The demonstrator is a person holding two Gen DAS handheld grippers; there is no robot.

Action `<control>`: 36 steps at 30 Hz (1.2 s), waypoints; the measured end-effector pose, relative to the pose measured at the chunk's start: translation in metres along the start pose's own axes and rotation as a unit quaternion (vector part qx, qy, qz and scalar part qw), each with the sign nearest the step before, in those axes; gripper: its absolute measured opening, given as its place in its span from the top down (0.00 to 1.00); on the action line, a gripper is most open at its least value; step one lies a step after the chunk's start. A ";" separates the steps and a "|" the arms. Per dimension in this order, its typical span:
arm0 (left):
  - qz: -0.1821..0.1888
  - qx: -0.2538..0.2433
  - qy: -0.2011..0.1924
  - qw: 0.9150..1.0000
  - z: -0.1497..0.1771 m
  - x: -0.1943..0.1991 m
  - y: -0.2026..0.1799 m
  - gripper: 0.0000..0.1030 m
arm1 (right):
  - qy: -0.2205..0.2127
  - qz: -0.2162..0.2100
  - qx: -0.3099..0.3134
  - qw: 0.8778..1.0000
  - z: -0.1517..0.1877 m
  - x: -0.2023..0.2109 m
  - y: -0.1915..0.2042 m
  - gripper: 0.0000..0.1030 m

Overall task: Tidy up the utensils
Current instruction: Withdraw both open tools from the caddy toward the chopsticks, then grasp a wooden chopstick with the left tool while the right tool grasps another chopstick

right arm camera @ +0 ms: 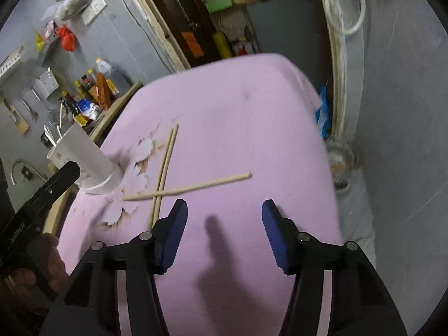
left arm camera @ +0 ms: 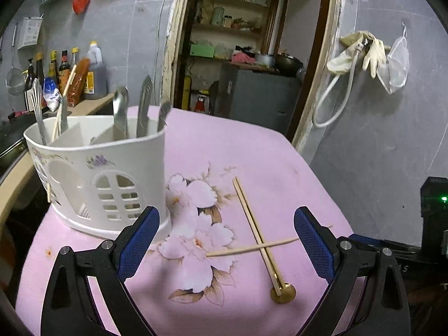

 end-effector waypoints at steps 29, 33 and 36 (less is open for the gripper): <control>0.019 0.012 0.095 0.995 0.007 -0.054 -0.008 0.43 | 0.064 -0.029 0.102 0.992 -0.058 -0.071 0.008 0.88; 0.031 0.019 0.136 0.990 0.007 -0.079 -0.008 0.61 | 0.061 -0.024 0.113 0.991 -0.050 -0.061 0.007 0.88; 0.035 0.024 0.155 0.987 0.005 -0.091 -0.008 0.68 | 0.058 -0.029 0.101 0.993 -0.046 -0.059 0.002 0.88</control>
Point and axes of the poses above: each gripper's, at about its wrist camera, not at the fingertips, and x roughly against the way its jaws point, y to its left, z to its underside, the point moved 1 cm from there along -x, roughly the way its jaws point, and after that the axes turned 4 degrees about -x, right-handed, at the moved point
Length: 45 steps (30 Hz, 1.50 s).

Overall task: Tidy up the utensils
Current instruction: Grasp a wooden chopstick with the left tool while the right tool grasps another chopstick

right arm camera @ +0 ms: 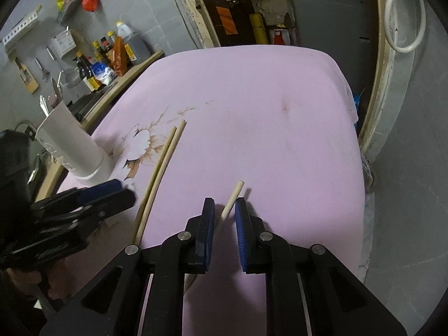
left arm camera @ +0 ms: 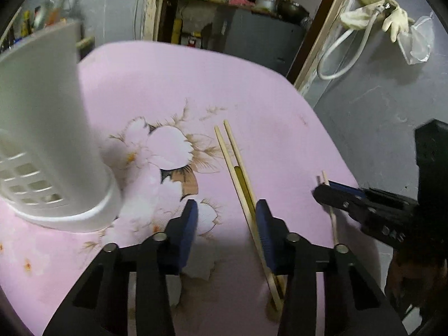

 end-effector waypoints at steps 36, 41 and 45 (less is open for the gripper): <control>-0.028 0.044 0.038 0.998 0.058 0.062 0.033 0.97 | -0.002 0.002 -0.031 1.000 0.021 0.005 0.022 0.94; -0.013 0.050 0.069 0.996 0.046 0.053 0.036 0.94 | 0.005 0.011 -0.022 1.000 0.018 0.001 0.025 0.94; -0.009 0.040 0.095 0.995 0.031 0.041 0.036 0.94 | 0.011 0.013 -0.016 1.000 0.016 -0.001 0.026 0.93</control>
Point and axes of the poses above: each gripper's, at about its wrist camera, not at the fingertips, and x roughly against the way its jaws point, y to its left, z to its underside, the point moved 1 cm from there along -x, roughly the way its jaws point, and after that the axes turned 4 degrees about -x, right-handed, at the moved point
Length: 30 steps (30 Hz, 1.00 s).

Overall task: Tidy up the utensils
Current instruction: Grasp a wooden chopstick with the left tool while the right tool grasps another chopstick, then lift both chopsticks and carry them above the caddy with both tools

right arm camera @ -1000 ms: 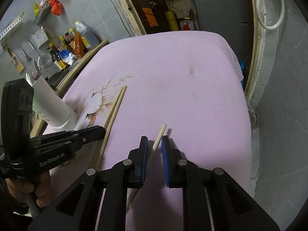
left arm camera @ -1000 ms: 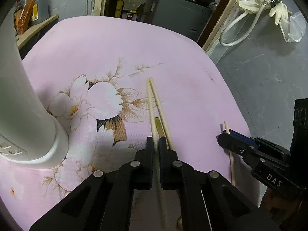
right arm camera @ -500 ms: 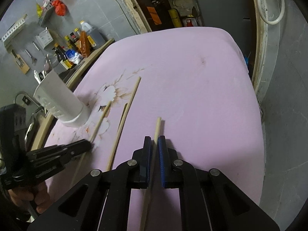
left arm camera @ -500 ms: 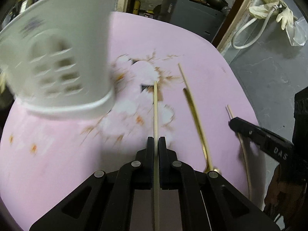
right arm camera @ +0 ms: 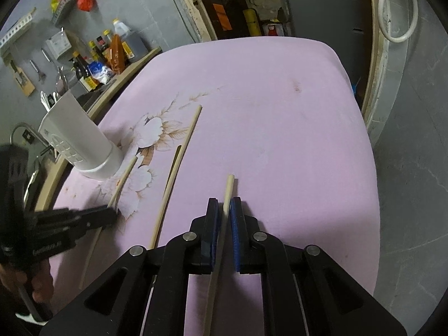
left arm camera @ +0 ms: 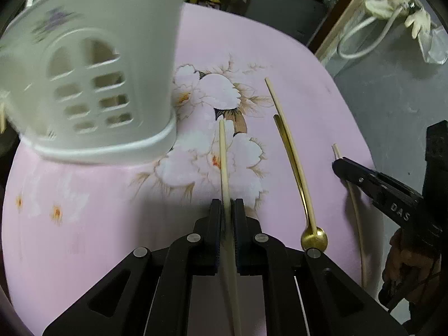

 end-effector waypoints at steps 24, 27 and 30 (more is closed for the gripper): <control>0.044 0.039 -0.139 0.989 0.035 0.070 0.003 0.98 | -0.103 -0.030 -0.020 0.994 0.014 0.054 0.025 0.97; 0.043 0.047 -0.178 0.982 0.042 0.091 0.009 0.98 | -0.141 -0.052 -0.018 0.989 0.015 0.074 0.036 0.97; 0.034 0.048 -0.217 0.974 0.043 0.115 0.013 0.98 | -0.174 -0.073 -0.021 0.982 0.010 0.088 0.049 0.97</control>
Point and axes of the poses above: each gripper's, at about its wrist camera, not at the fingertips, and x roughly against the way its jaws point, y to its left, z to its underside, the point moved 1 cm from there along -x, roughly the way its jaws point, and after that the axes turned 4 degrees about -x, right-handed, at the moved point
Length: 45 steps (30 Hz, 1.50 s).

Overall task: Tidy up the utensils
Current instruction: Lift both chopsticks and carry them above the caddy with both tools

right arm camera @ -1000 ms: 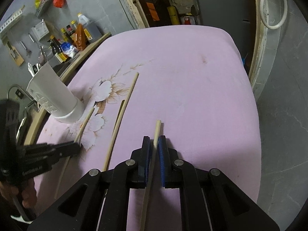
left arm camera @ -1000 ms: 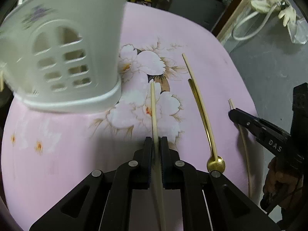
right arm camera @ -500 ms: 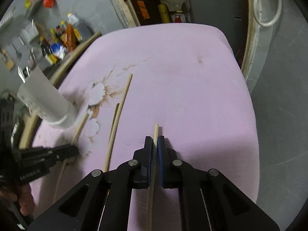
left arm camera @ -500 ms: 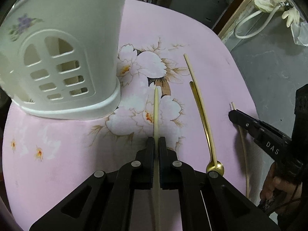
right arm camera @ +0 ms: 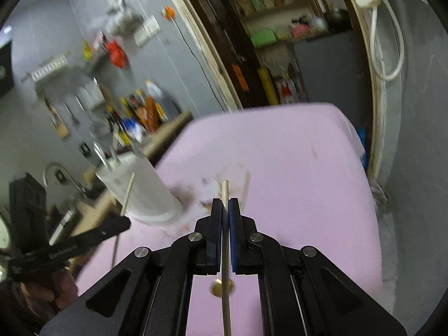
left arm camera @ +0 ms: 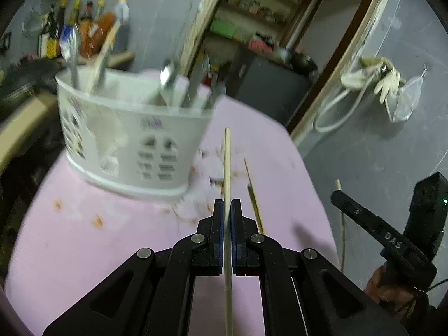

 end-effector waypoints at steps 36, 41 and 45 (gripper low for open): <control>-0.023 0.059 -0.255 0.965 -0.181 0.021 0.161 0.98 | -0.303 -0.068 0.027 0.950 -0.108 -0.090 0.172 0.97; -0.034 0.044 -0.264 0.963 -0.176 0.005 0.160 0.98 | -0.305 -0.042 0.034 0.951 -0.098 -0.106 0.165 0.97; -0.052 0.024 -0.269 0.961 -0.163 -0.003 0.154 0.98 | -0.303 -0.032 0.041 0.952 -0.090 -0.115 0.161 0.97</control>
Point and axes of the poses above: each gripper's, at about its wrist camera, not at the fingertips, and x roughly against the way its jaws point, y to its left, z to its underside, the point moved 1 cm from there along -x, roughly the way its jaws point, and after that the axes turned 4 degrees about -x, right-handed, at the moved point
